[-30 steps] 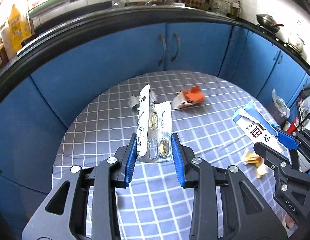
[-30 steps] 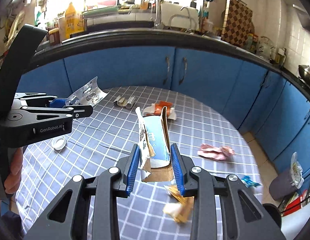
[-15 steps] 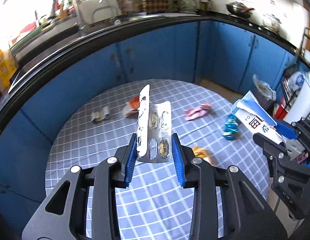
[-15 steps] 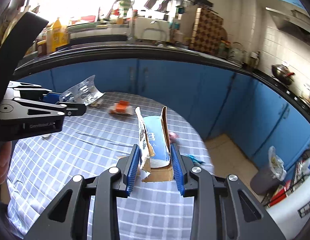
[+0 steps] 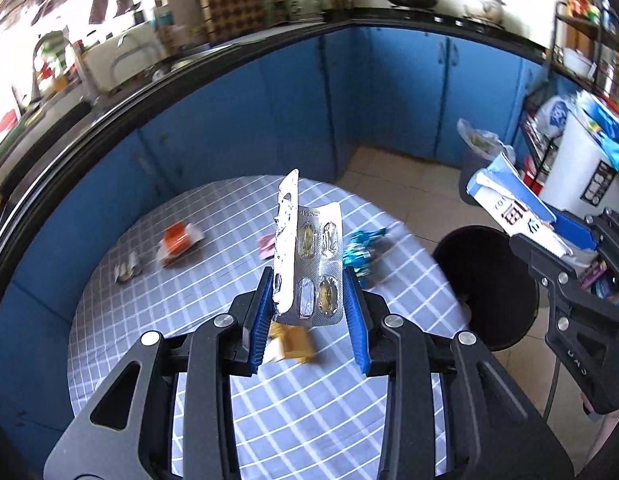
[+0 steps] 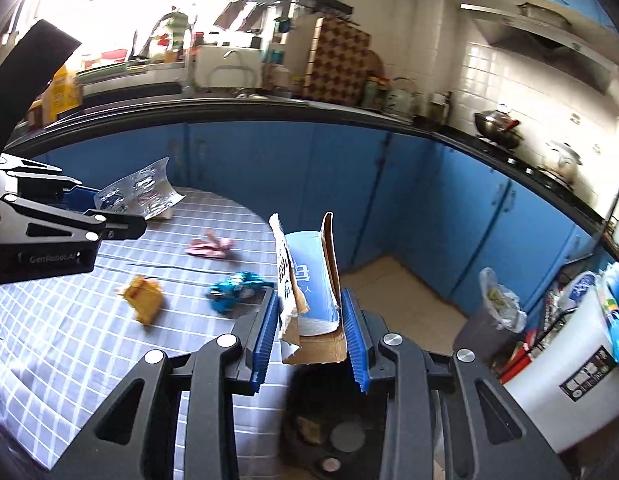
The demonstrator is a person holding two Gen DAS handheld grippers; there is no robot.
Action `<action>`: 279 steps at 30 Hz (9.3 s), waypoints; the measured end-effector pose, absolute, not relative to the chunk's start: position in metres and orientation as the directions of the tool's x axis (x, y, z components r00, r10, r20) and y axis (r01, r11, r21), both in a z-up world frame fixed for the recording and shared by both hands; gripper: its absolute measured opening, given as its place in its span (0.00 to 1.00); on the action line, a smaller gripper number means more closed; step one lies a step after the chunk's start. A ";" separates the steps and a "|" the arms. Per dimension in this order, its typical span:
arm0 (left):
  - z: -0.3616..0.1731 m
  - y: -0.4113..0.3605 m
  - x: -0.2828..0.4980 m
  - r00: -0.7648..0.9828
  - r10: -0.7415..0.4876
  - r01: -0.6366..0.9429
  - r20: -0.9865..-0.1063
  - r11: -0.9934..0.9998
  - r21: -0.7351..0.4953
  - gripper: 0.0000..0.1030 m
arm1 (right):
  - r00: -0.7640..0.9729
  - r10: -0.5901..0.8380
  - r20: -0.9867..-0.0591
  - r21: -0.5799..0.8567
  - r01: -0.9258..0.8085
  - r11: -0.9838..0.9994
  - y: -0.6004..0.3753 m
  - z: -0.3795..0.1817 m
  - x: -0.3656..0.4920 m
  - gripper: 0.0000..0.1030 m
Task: Collect trash
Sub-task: 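Carry carton and blister pack over the black bin and open both tools, then move both tools back over the table toward the wrappers, then grasp the teal foil wrapper with the right tool while the left tool grasps the yellow snack bag, then carry foil wrapper and snack bag over the black bin and release both, then move back to the table and grasp the small white round lid with the left tool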
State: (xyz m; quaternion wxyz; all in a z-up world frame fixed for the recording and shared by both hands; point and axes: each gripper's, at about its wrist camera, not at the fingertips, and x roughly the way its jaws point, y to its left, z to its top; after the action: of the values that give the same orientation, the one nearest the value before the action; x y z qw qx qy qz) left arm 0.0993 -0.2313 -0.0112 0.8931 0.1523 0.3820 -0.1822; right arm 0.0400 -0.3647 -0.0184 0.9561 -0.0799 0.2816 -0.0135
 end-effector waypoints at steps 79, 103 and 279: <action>-0.053 -0.174 0.145 0.618 -0.139 0.292 -0.773 0.955 0.062 0.93 | 0.736 0.077 -0.673 -0.008 -0.111 0.994 -0.343 -0.090 0.123 0.93; -0.132 -0.168 0.147 0.441 -0.237 0.365 -0.866 0.929 -0.069 0.74 | 0.687 0.016 -0.727 -0.176 -0.209 0.962 -0.294 -0.124 0.166 0.70; -0.060 -0.034 0.097 0.638 0.036 0.036 -0.769 0.996 0.077 0.95 | 0.737 0.175 -0.652 -0.055 -0.276 0.960 -0.264 -0.057 0.118 0.92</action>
State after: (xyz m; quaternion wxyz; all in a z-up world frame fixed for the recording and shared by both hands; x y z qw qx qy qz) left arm 0.0972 -0.0339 -0.0598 0.9040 0.0426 0.4255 0.0000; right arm 0.1178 -0.2639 -0.0575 0.9291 -0.0740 0.3414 0.1214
